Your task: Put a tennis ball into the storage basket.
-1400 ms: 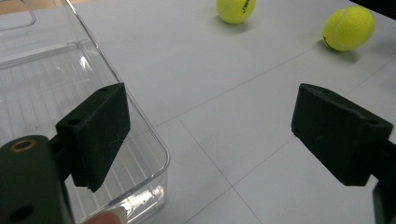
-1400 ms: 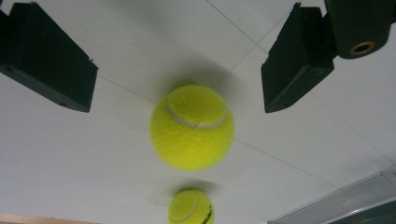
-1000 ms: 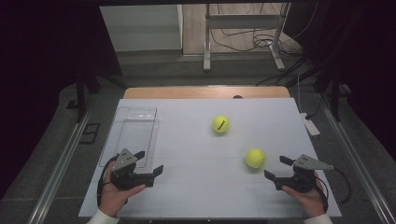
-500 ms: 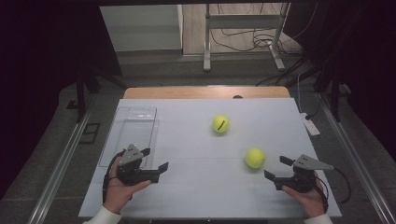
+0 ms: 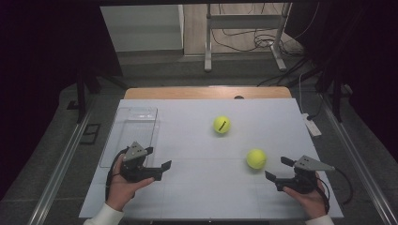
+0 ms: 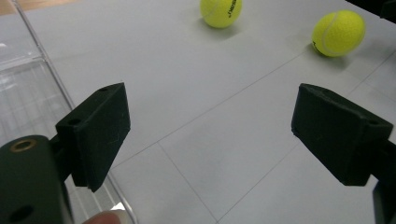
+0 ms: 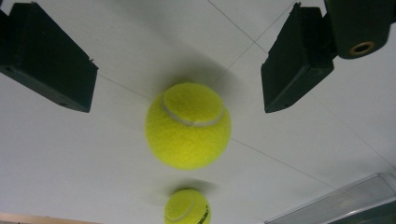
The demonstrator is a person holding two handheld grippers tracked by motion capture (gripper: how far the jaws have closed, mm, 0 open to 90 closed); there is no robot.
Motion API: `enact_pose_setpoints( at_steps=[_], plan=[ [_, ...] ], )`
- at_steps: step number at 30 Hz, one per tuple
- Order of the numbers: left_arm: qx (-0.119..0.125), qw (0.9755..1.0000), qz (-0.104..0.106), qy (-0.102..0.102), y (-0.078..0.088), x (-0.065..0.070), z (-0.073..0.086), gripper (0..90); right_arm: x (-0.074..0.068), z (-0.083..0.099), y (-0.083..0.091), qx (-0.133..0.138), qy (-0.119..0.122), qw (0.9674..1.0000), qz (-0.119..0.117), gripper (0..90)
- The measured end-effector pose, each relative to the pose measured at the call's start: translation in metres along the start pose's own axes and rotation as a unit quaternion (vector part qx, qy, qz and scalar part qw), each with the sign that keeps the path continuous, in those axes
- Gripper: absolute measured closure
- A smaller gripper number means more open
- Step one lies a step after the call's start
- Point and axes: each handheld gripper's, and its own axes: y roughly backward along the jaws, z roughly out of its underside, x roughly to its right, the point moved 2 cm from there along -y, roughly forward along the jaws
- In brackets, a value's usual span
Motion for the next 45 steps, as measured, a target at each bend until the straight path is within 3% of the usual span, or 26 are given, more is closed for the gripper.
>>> enact_pose_setpoints(
  at_steps=[36, 45],
  plan=[
    [-0.009, 0.9994, 0.030, -0.017, -0.036, 0.011, -0.030, 12.8, 0.000, 0.001, 0.000, -0.003, 0.000, 1.0000, 0.003, 10.9],
    [-0.018, 0.9986, 0.035, -0.037, -0.049, 0.019, -0.044, 12.8, 0.001, 0.001, 0.001, 0.000, -0.002, 1.0000, -0.001, 11.0]
  ],
)
